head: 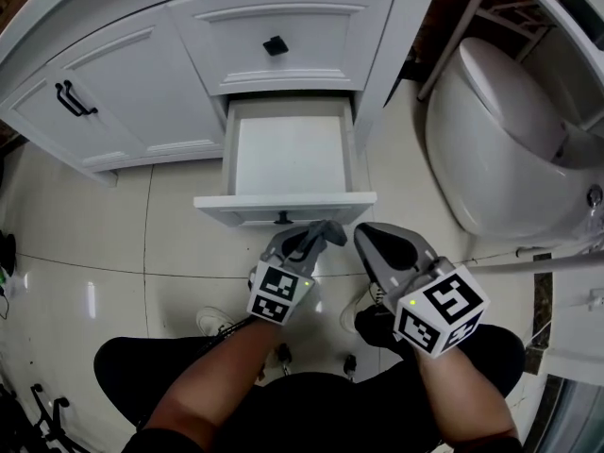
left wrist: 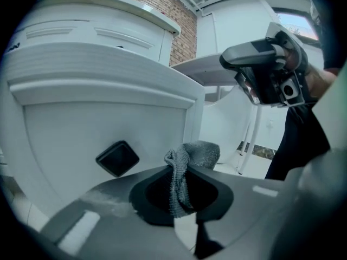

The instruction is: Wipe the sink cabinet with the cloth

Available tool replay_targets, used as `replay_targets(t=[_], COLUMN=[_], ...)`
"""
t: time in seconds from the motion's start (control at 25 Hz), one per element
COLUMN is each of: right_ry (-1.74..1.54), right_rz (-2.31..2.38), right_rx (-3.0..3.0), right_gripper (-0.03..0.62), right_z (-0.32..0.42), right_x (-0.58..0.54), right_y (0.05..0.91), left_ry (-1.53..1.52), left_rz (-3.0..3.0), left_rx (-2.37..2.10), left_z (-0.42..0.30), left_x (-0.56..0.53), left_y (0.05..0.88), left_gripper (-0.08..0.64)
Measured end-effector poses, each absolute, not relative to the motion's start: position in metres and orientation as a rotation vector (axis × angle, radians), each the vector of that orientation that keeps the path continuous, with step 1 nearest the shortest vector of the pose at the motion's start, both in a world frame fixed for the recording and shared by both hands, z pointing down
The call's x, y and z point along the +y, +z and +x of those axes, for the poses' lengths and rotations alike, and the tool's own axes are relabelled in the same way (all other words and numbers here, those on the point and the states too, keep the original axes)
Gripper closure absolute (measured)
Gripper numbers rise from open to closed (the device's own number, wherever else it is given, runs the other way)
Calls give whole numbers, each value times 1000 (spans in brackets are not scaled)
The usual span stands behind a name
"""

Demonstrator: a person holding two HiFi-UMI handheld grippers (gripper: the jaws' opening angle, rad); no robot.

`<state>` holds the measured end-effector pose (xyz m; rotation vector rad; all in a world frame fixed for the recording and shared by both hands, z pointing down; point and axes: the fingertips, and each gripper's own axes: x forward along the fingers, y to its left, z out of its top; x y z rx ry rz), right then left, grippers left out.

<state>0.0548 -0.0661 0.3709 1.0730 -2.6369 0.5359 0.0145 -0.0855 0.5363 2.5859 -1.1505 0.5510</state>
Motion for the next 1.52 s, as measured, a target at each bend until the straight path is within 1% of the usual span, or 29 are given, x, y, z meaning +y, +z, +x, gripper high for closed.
replay_targets(t=[0.48,1.16,1.32,1.52], right_ry=[531,535,537,538], right_rz=[1077,1165,1168,1174], right_rx=[-2639,-2652,-2660,-2673], right_gripper=[588,588,588,588], right_z=[55,72,73,76], right_x=[-60,-61,-61,-60], right_y=[374,365,364,361], left_ry=[588,563,531,422], left_rz=[2430,2148,2256,2477], left_rx=[-1358,-1633,-1584,-1416], left_z=[-74,-178,-151,-74], left_x=[-82,-72,-71,-70], left_y=[541,532,506,464], left_gripper=[522,522,522,522])
